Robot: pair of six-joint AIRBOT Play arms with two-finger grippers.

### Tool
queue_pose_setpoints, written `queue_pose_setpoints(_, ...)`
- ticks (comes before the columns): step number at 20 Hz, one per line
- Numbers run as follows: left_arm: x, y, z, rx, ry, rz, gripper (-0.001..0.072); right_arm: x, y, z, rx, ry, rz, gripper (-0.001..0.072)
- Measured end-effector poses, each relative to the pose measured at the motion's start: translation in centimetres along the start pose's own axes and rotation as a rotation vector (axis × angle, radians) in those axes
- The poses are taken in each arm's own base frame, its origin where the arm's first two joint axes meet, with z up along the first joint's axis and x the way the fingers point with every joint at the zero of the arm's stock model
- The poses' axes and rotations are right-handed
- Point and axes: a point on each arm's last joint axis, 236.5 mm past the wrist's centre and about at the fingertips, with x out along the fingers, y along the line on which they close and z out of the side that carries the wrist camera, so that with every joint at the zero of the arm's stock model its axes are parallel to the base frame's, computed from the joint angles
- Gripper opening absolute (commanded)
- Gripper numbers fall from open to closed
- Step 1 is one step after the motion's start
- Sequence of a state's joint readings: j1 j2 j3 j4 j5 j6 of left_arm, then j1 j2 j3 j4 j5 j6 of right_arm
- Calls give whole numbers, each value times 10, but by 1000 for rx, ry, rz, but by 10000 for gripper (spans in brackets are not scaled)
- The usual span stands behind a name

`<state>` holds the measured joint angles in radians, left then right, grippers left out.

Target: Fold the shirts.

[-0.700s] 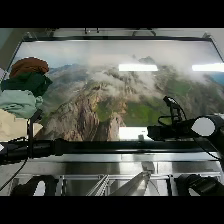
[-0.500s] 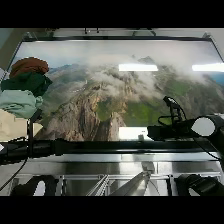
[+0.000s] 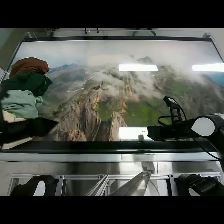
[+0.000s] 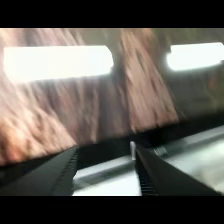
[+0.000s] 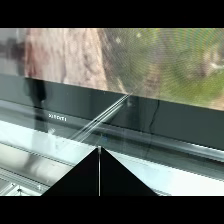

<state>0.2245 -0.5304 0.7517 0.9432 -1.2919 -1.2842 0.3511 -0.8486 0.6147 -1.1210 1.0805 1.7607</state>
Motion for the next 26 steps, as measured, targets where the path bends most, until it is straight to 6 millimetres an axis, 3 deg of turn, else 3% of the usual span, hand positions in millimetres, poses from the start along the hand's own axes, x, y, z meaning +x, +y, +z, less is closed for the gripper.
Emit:
queue_pose_setpoints(4,-18,37,77,-43,-138,131,720,0,0,0,0,0,0,20)
queue_pose_setpoints(8,-7,121,154,-169,-159,231,720,0,0,0,0,0,0,20)
queue_pose_setpoints(12,26,214,234,-182,-175,281,720,0,0,0,0,0,0,20)
queue_pose_setpoints(15,73,268,280,-153,-192,285,720,0,0,0,0,0,0,19)
queue_pose_setpoints(17,112,298,293,-142,-219,298,718,0,0,0,0,-1,0,19)
queue_pose_setpoints(19,151,326,295,-138,-263,331,702,0,0,0,0,-2,0,19)
queue_pose_setpoints(23,211,364,272,-84,-241,383,700,0,0,2,0,-6,1,20)
queue_pose_setpoints(24,221,371,264,-71,-215,396,600,0,0,2,0,-7,1,20)
queue_pose_setpoints(25,229,377,255,-54,-183,414,453,0,0,2,0,-9,2,20)
queue_pose_setpoints(26,235,382,248,-43,-156,431,384,0,0,2,0,-9,2,20)
